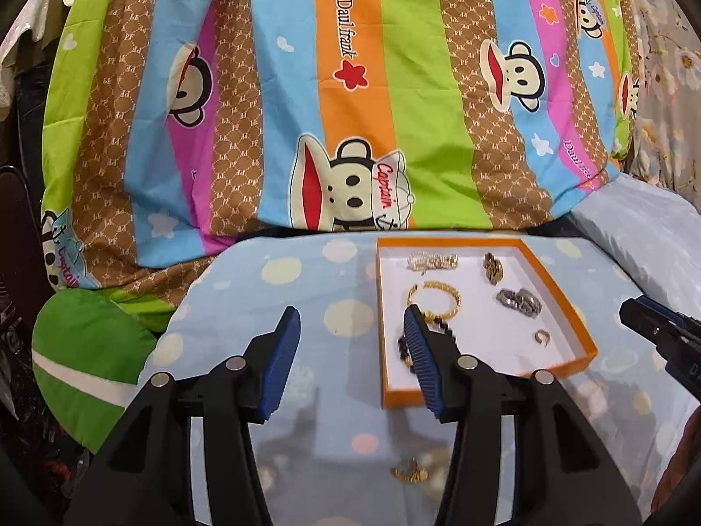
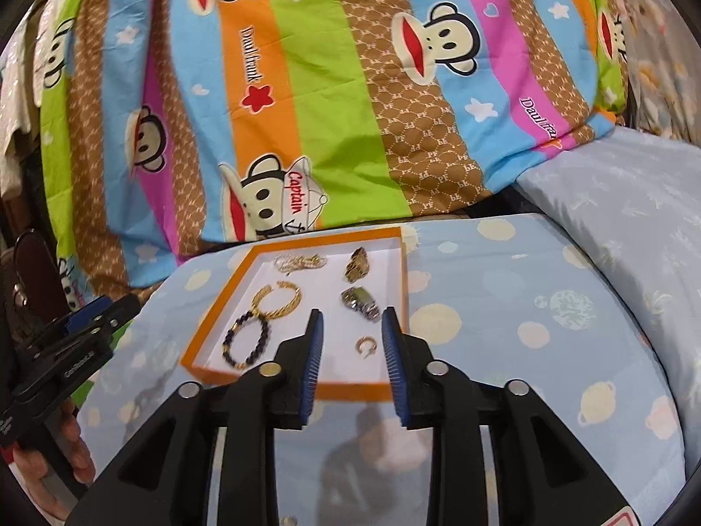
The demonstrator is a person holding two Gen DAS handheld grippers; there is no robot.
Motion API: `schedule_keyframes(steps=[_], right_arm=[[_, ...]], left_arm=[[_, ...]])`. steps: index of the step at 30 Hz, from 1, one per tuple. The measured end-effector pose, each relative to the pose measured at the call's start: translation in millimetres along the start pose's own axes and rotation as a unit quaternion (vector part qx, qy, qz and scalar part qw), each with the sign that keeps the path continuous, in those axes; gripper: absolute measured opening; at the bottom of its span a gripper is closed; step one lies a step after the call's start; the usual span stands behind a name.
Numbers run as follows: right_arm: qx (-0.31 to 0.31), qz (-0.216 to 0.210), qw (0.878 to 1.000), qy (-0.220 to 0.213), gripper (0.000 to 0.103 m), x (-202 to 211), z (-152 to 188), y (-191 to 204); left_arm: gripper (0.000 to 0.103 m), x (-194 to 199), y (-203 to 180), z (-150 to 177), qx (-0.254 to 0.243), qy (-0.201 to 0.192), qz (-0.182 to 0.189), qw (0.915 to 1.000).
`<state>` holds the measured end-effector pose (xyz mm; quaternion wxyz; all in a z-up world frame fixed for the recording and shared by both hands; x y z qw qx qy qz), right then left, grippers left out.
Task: Organize jewelry
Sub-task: 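Withdraw both open tools from the box toward the gold hoop earring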
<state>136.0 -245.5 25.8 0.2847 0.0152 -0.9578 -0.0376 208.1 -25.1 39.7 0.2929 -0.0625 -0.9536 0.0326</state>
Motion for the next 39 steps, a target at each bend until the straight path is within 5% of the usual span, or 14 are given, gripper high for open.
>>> schedule_keyframes(steps=[16, 23, 39], right_arm=[[0.064, -0.019, 0.994, 0.088, 0.032, 16.8, 80.4, 40.3], [0.050, -0.028, 0.994, 0.096, 0.032, 24.0, 92.1, 39.9], [0.046, -0.023, 0.993, 0.109, 0.032, 18.5, 91.9, 39.0]], left_arm=[[0.052, 20.3, 32.9, 90.4, -0.016, 0.098, -0.004, 0.9951], [0.066, 29.7, 31.6, 98.6, -0.016, 0.109, 0.017, 0.9937], [0.066, 24.6, -7.3, 112.7, -0.070, 0.144, 0.050, 0.9858]])
Point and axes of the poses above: each gripper's, at about its wrist camera, not at the fingertips, and x roughly against the way its jaws point, y to its left, z to its underside, the point moved 2 cm from there along -x, roughly the way its jaws point, and after that the axes turned 10 degrees about x, right-handed, at the moved point
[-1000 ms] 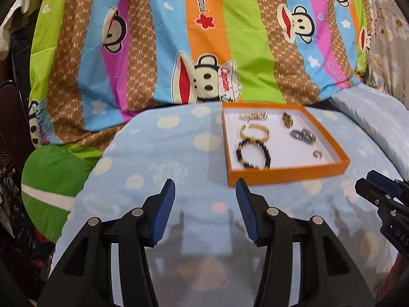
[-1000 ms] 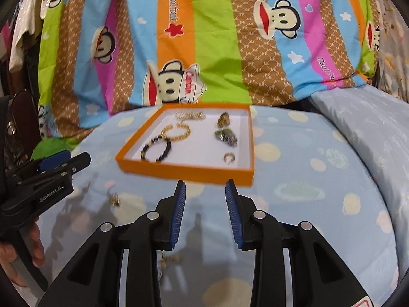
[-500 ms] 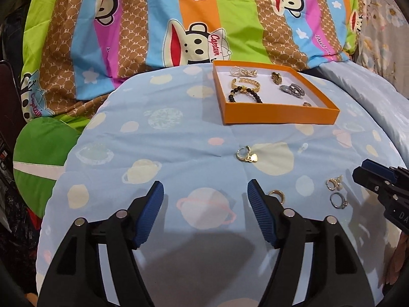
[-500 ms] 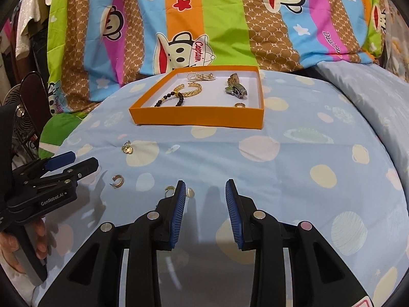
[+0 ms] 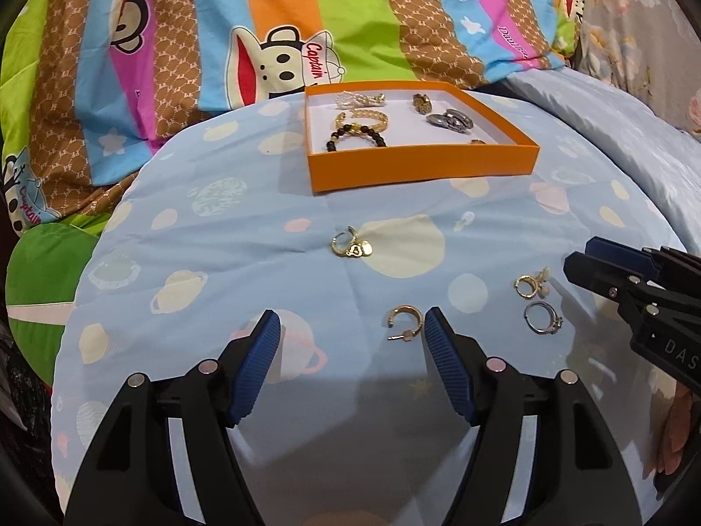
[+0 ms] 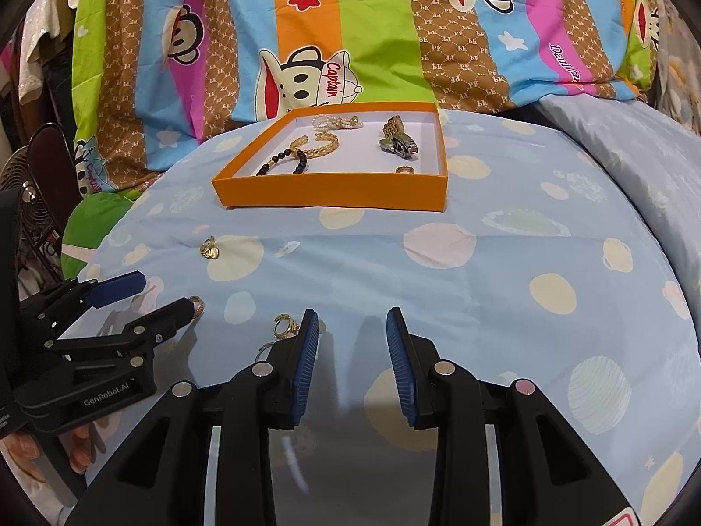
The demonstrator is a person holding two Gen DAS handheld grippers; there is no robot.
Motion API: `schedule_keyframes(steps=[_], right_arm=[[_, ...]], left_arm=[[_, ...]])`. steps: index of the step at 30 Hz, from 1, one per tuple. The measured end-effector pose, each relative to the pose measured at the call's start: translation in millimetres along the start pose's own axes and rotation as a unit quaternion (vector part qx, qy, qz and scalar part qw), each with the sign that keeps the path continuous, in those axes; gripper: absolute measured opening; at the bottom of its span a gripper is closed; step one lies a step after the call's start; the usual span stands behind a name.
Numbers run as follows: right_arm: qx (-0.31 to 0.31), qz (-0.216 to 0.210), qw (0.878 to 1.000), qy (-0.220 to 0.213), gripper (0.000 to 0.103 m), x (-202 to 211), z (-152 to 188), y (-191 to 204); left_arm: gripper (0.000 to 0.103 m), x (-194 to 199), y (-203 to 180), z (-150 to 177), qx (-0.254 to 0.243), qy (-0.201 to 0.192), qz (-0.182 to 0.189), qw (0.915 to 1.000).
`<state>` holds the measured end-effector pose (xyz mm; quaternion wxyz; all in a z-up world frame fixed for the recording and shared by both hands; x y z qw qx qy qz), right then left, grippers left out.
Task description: Organize jewelry
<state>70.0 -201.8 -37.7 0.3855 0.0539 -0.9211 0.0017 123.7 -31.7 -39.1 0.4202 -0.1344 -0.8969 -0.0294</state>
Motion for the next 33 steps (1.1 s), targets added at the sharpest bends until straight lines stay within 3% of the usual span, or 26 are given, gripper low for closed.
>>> schedule_keyframes(steps=[6, 10, 19, 33], right_arm=[[0.002, -0.001, 1.000, 0.000, 0.032, -0.6, -0.5, 1.0], [0.004, -0.001, 1.000, 0.002, 0.032, -1.8, -0.7, 2.6], [0.019, -0.007, 1.000, 0.006, 0.034, -2.8, -1.3, 9.6], [0.037, -0.024, 0.999, 0.009, 0.034, -6.0, -3.0, 22.8]], left_arm=[[0.066, -6.3, -3.1, 1.3, -0.006, 0.017, 0.003, 0.9998], [0.057, -7.2, -2.5, 0.9, -0.001, 0.021, 0.017, 0.9996], [0.017, -3.9, -4.2, 0.6, 0.004, 0.017, 0.036, 0.9992], [0.016, 8.0, 13.5, -9.2, 0.037, -0.010, 0.028, 0.9989]])
Point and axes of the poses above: each gripper's, at about its wrist camera, not at the fingertips, and x roughly against the way its jaws point, y to its left, z to its underside, the point moved 2 cm from there along -x, roughly the way its jaws point, and after that the axes turned 10 degrees about x, right-handed, at the moved point
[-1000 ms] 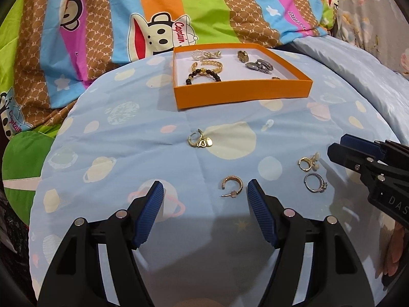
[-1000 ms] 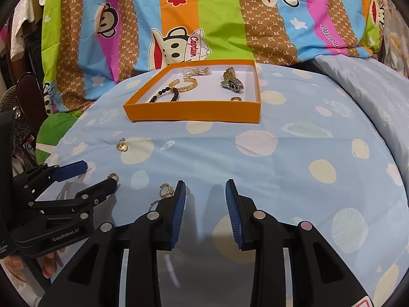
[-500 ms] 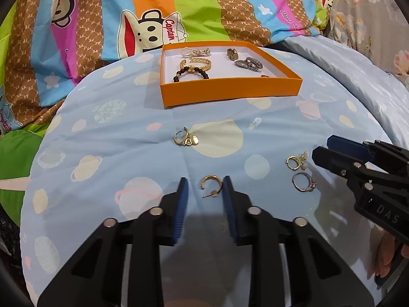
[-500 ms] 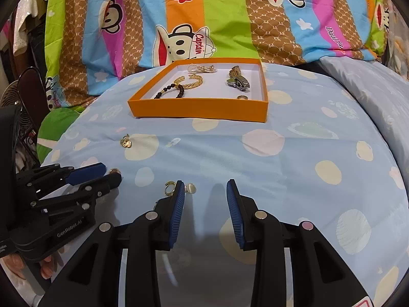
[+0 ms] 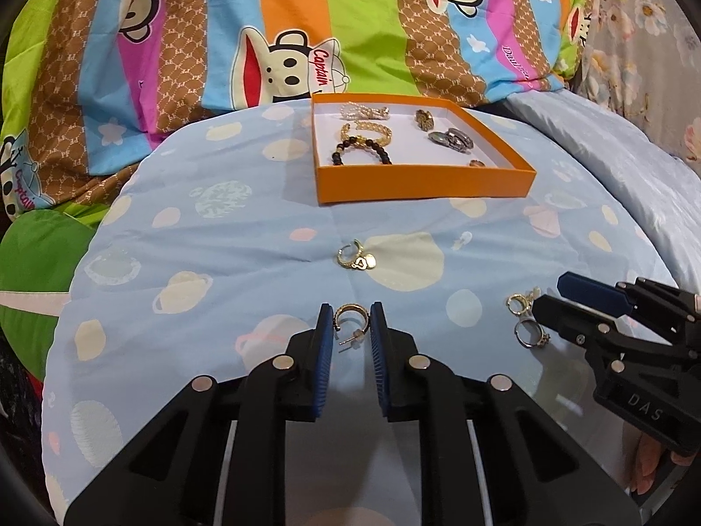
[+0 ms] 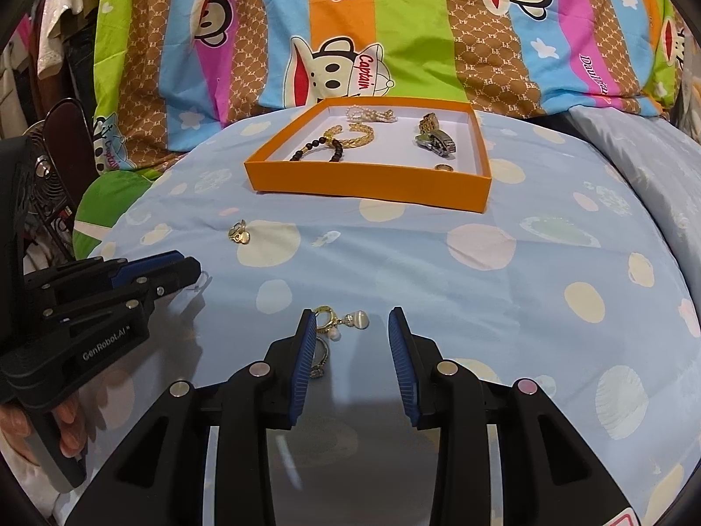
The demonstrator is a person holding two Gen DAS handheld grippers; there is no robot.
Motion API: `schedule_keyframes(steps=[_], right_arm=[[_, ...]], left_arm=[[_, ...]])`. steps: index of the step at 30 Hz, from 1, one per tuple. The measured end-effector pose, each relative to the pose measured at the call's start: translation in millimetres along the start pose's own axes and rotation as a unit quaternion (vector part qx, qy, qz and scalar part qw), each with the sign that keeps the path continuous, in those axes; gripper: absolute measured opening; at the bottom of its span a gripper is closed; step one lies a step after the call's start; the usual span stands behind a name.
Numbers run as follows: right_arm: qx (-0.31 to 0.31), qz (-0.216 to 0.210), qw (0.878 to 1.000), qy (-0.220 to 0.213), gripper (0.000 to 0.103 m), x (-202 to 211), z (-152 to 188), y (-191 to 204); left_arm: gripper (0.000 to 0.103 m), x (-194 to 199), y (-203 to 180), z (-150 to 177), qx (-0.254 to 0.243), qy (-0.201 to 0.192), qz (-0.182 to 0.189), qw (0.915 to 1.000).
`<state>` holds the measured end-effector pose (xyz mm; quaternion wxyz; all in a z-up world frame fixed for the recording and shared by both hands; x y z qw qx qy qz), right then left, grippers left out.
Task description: Organize jewelry
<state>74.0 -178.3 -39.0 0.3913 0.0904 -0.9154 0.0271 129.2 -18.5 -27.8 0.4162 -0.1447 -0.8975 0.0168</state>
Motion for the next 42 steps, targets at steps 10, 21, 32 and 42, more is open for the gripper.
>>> schedule_keyframes(steps=[10, 21, 32, 42], right_arm=[[-0.006, -0.008, 1.000, 0.016, 0.034, -12.0, -4.5, 5.0], [-0.018, -0.011, 1.000, 0.023, 0.015, -16.9, -5.2, 1.9], [-0.026, -0.011, 1.000, 0.010, 0.004, -11.7, -4.8, -2.3], [-0.029, -0.014, 0.999, 0.012, 0.004, -11.2, -4.6, -5.2]], left_arm=[[0.016, 0.8, 2.2, -0.7, 0.002, -0.004, -0.005, 1.0000], [0.016, -1.2, -2.2, 1.4, -0.004, 0.000, -0.002, 1.0000], [0.016, -1.6, -2.5, 1.5, -0.005, -0.001, -0.003, 1.0000], [0.016, -1.3, -1.8, 1.2, -0.005, -0.004, -0.003, 1.0000]])
Point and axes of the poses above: each gripper's, at about its wrist camera, not at the fingertips, and x roughly against the way its jaws point, y to its left, z to its underside, the point moved 2 cm from there along -x, roughly the way its jaws point, and after that the axes turned 10 degrees about x, right-handed, at the moved point
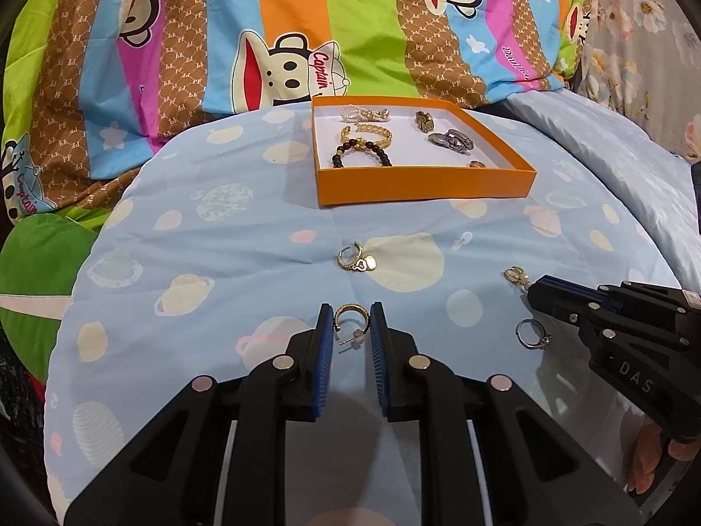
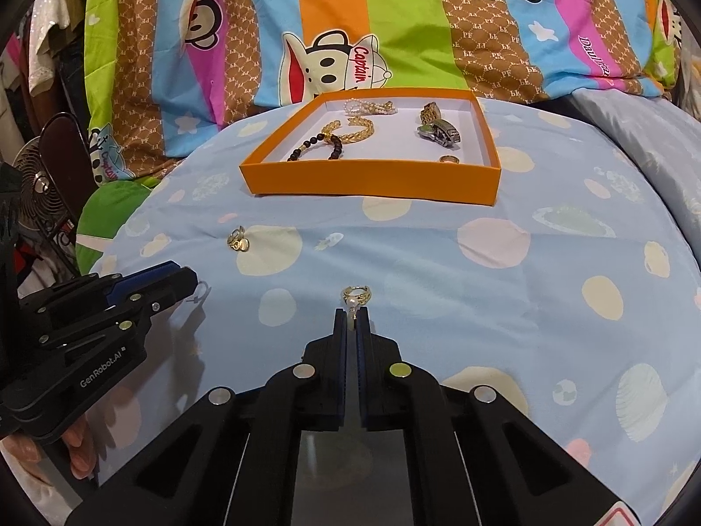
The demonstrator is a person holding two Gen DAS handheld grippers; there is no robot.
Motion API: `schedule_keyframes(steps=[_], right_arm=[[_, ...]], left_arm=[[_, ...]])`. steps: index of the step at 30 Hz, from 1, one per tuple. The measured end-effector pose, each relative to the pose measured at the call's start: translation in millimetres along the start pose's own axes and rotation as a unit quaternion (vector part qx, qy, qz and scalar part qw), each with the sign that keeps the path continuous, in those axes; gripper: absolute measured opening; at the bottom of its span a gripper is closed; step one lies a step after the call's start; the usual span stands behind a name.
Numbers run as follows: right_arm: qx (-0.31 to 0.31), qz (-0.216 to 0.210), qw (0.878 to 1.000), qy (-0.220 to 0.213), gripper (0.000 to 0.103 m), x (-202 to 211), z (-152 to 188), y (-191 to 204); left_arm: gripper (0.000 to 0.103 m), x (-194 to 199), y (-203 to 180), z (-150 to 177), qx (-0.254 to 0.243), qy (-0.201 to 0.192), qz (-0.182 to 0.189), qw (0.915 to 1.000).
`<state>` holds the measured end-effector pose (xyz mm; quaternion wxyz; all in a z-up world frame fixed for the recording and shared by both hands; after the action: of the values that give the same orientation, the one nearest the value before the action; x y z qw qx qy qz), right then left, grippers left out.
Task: Organize jewelry
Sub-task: 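Carry both earrings into the orange box and open both tools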
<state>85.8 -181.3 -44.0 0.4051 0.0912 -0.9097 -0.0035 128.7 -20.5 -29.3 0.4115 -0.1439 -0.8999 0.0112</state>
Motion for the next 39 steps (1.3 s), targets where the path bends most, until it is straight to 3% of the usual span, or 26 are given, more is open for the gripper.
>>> schedule_keyframes(steps=[13, 22, 32, 39], right_arm=[[0.002, 0.018, 0.999, -0.050, 0.003, 31.0, -6.5, -3.6], [0.005, 0.023, 0.998, -0.061, 0.003, 51.7, -46.9, -30.7], [-0.001, 0.017, 0.998, -0.062, 0.003, 6.5, -125.0, -60.8], [-0.028, -0.016, 0.999, -0.034, 0.003, -51.6, -143.6, -75.6]], left_arm=[[0.016, 10.5, 1.9, -4.1, 0.005, -0.008, 0.007, 0.9999], [0.016, 28.1, 10.3, -40.8, 0.008, -0.009, 0.033, 0.9994], [0.016, -10.8, -22.6, -140.6, -0.004, -0.026, 0.064, 0.9976], [0.016, -75.5, -48.0, -167.9, 0.011, 0.009, 0.097, 0.9952]])
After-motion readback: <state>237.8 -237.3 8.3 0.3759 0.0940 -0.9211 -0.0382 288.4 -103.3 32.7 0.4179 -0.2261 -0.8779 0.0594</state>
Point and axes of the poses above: each gripper's, at about its wrist camera, not at the fingertips, and x roughly against the way its jaws point, y to its left, z to its underside, the point moved 2 cm from there along -x, roughly the way its jaws point, and after that the axes turned 10 degrees about x, right-handed, at the moved point
